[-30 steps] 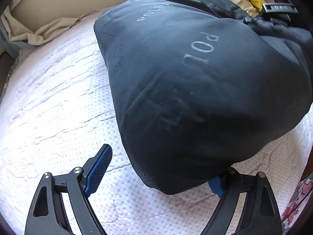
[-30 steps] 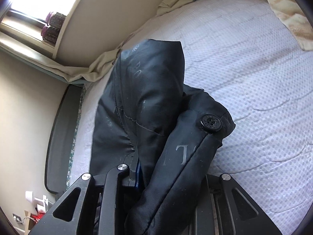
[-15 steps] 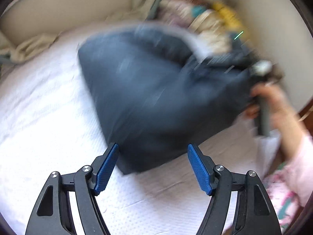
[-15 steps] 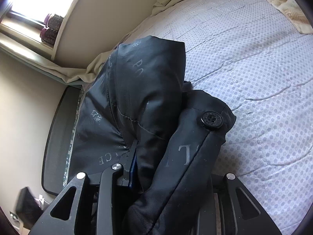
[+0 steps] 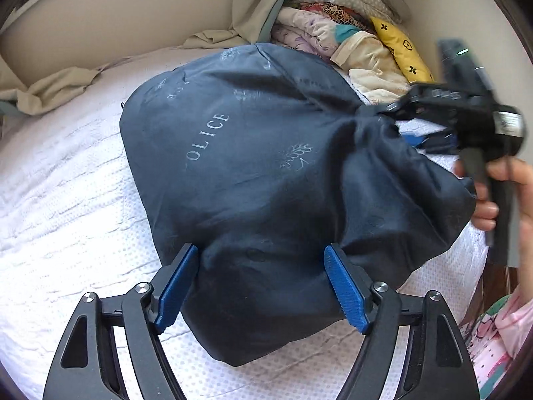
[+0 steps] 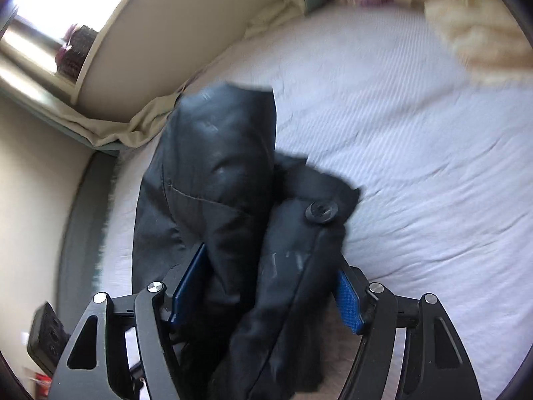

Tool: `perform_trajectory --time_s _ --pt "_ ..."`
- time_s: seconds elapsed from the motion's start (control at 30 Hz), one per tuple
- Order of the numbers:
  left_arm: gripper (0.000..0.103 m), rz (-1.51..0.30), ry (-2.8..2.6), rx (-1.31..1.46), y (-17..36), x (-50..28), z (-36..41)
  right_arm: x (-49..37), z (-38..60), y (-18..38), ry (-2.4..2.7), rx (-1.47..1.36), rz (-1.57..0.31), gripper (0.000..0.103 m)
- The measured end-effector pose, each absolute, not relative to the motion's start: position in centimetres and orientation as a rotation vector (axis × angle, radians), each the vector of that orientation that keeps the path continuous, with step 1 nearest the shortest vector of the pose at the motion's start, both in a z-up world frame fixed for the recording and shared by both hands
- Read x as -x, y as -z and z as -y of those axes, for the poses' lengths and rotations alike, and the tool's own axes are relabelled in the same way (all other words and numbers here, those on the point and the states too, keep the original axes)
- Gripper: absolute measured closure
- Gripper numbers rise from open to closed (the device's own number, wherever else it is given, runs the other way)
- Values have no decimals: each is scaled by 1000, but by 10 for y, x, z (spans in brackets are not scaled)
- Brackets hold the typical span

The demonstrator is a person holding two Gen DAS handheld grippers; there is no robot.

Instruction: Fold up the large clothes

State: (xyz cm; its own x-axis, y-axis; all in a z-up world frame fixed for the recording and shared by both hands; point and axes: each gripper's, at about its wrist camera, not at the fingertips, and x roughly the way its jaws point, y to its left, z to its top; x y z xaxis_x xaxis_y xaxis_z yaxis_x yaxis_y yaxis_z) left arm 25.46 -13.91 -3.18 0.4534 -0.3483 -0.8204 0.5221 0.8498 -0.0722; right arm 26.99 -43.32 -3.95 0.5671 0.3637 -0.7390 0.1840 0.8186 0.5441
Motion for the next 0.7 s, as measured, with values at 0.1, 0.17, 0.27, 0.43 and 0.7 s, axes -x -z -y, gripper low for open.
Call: perform_trajectory --time_s 0.1,0.17,0.27,0.43,0.7 --pt "21 -967 531 -190 38 -260 145 -248 418 -8 -24 -406 -841 36" --pt "20 -965 525 -196 39 -258 149 -235 401 -33 -78 -331 -768 50" --pt "19 -960 517 -209 39 -257 152 -231 367 -44 -182 -225 -773 63" --pt "17 -975 510 -204 45 -257 152 -254 334 12 -118 -62 -965 73" --pt "14 -999 524 -212 58 -258 157 -275 348 86 -100 -147 -1096 72"
